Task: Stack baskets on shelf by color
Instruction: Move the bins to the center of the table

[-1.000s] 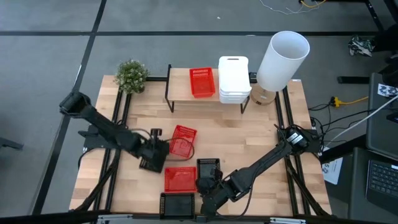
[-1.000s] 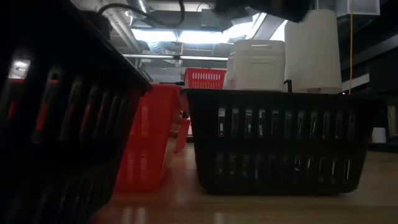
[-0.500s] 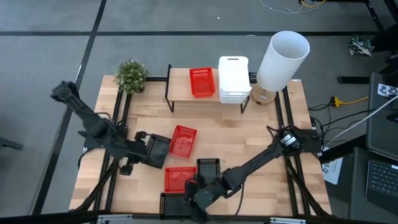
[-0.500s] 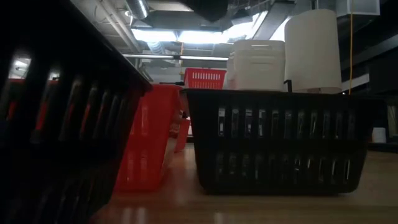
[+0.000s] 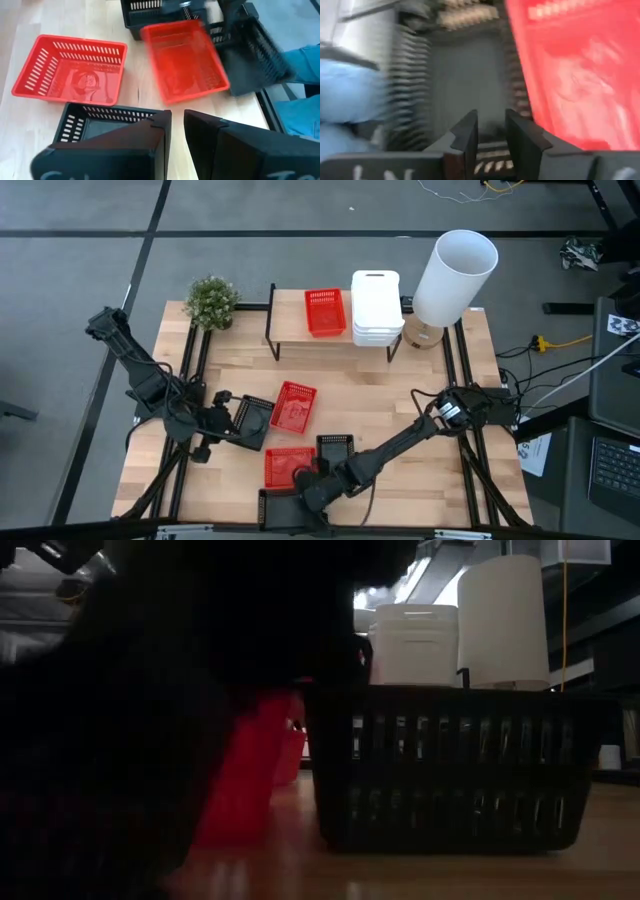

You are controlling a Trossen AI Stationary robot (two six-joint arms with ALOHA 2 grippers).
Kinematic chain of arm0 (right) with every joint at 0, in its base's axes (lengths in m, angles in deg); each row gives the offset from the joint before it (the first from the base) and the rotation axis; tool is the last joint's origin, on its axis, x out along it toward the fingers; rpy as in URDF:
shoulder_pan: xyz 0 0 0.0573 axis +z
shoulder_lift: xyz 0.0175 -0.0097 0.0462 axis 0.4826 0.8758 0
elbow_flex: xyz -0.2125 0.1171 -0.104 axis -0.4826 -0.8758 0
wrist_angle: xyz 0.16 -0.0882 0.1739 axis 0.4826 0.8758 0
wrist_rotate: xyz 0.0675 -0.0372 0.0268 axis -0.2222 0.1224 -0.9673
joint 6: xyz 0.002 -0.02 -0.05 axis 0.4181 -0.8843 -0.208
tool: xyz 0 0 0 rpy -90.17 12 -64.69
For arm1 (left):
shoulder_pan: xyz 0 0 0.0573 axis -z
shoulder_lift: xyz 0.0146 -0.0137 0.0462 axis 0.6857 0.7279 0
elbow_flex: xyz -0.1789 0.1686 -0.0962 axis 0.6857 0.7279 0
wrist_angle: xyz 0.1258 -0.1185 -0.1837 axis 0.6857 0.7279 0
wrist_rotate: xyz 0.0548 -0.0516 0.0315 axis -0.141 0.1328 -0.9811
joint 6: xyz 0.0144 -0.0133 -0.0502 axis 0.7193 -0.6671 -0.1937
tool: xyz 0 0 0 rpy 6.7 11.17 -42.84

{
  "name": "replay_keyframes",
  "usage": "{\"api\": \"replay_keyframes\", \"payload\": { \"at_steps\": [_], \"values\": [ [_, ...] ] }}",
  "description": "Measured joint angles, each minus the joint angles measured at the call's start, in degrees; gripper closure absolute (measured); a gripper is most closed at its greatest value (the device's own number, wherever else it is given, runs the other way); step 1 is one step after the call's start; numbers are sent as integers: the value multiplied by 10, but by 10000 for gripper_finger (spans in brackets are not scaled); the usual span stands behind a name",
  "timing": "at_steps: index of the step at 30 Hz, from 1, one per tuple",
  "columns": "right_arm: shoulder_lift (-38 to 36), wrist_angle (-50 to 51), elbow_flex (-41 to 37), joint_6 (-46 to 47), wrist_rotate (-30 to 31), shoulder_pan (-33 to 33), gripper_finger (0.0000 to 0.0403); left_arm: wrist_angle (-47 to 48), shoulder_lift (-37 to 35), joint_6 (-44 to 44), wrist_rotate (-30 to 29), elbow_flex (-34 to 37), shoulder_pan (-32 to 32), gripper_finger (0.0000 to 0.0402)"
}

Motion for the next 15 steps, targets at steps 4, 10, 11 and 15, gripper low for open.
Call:
{"api": "replay_keyframes", "payload": {
  "at_steps": [4, 10, 11, 15],
  "values": [
    [0, 60, 6, 2, 36, -26, 302, -1, 0, 0, 0, 0, 0, 358],
    [-1, 91, 13, -25, 74, -65, 302, -2, 0, 0, 0, 0, 0, 358],
    [-1, 96, 17, -33, 82, -70, 302, -2, 0, 2, 0, 0, 0, 358],
    [-1, 176, 57, -56, 116, -85, 302, -2, 0, 4, 0, 0, 0, 358]
  ]
}}
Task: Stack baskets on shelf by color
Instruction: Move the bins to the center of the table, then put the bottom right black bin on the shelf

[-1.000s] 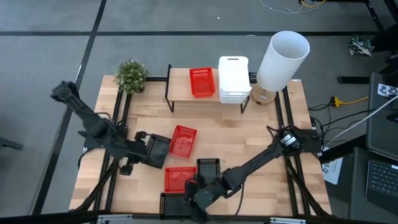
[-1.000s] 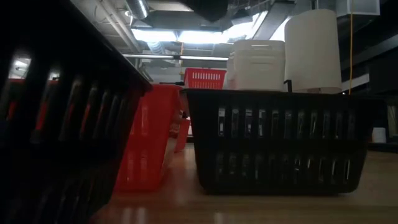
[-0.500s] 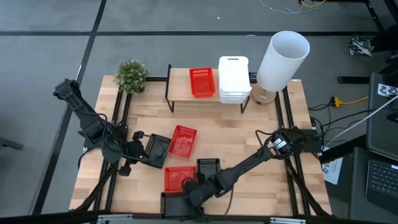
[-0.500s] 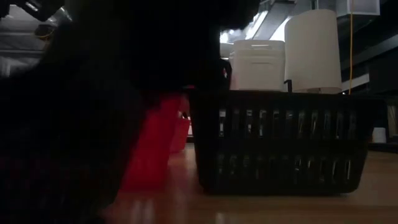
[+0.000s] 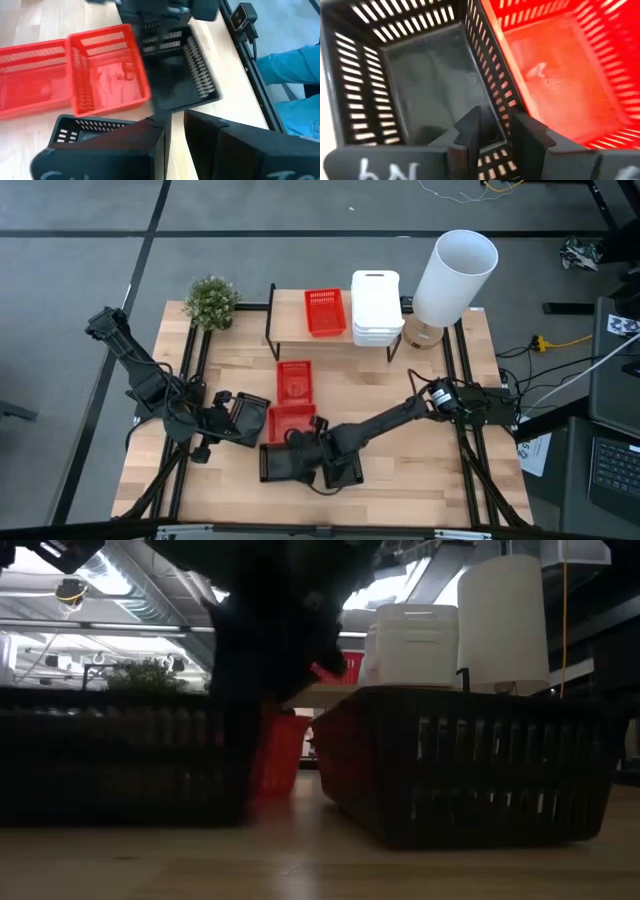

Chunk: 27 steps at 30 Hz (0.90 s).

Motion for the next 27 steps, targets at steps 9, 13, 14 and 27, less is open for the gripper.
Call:
{"api": "replay_keyframes", "payload": {
  "at_steps": [9, 13, 14, 27],
  "values": [
    [-2, 155, 143, -50, 12, -6, 302, 2, 0, 11, 0, 0, 0, 358],
    [-3, 265, 200, -30, -76, 15, 302, 2, 0, 0, 0, 0, 0, 358],
    [-3, 297, 206, -18, -83, 22, 302, 2, 0, 0, 0, 0, 0, 358],
    [2, 396, 207, 55, -77, 131, 302, 4, 0, 1, 0, 0, 0, 358]
  ]
}}
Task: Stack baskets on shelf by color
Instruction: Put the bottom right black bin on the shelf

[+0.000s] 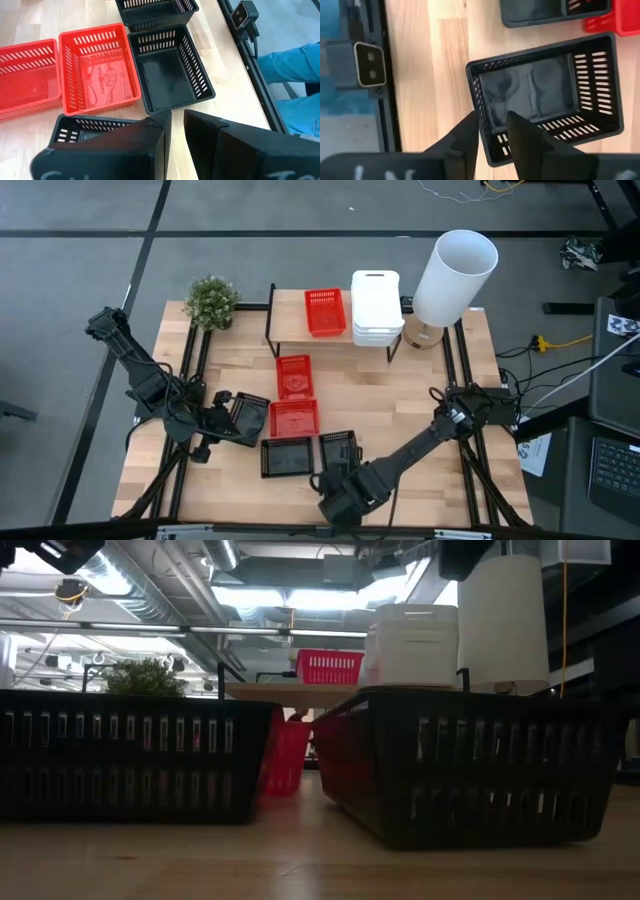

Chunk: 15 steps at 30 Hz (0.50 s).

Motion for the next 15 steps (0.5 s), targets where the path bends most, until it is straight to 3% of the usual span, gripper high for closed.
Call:
{"api": "replay_keyframes", "payload": {
  "at_steps": [10, 15],
  "values": [
    [7, -37, -47, 19, -18, 1, 239, 7, 0, 2, 0, 0, 5, 358],
    [7, -67, -94, 21, -39, 1, 205, 11, 0, 54, 0, 0, 41, 358]
  ]
}}
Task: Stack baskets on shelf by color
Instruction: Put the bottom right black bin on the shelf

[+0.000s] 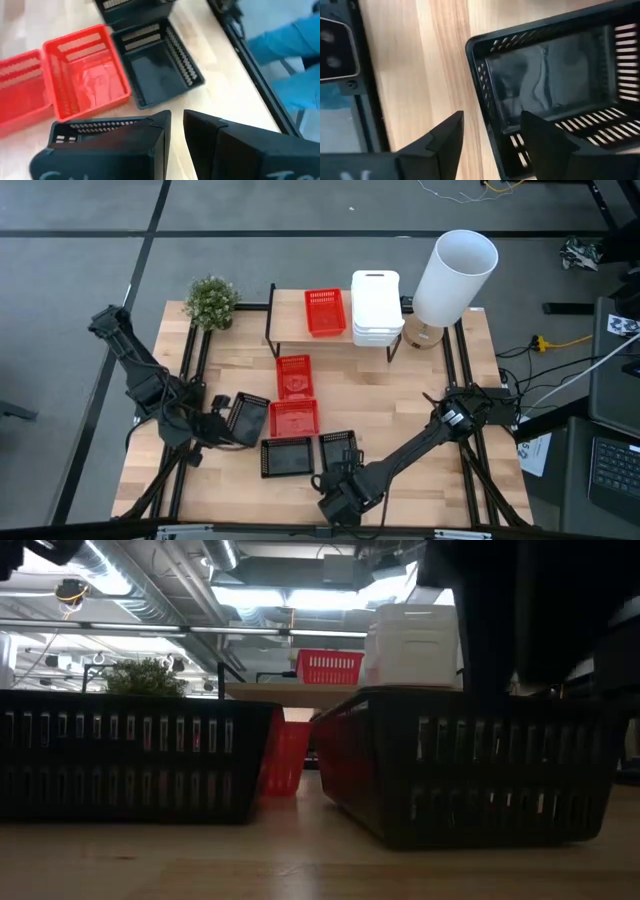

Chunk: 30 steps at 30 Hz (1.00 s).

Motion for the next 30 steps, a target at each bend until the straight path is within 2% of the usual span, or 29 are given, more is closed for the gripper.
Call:
{"api": "replay_keyframes", "payload": {
  "at_steps": [5, 11, 15, 20, 21, 25, 30],
  "values": [
    [0, -28, -44, -1, 1, 0, 199, -18, -2, 8, -45, 12, 37, 358],
    [1, -51, -95, 47, -2, 0, 205, -136, -2, 16, -60, 110, 41, 358],
    [1, -53, -103, 78, -30, 0, 251, -250, -2, 52, -59, 172, 31, 358],
    [1, -62, -97, 107, -45, 0, 374, -462, -2, 151, -45, 261, -6, 360],
    [0, -63, -96, 116, -44, 1, 387, -511, -2, 173, -35, 279, -17, 362],
    [0, -55, -88, 164, -41, 4, 399, -618, -8, 224, 8, 330, -73, 368],
    [-2, 5, -5, 170, -33, 6, 401, -626, -55, 247, 62, 357, -138, 374]
  ]
}}
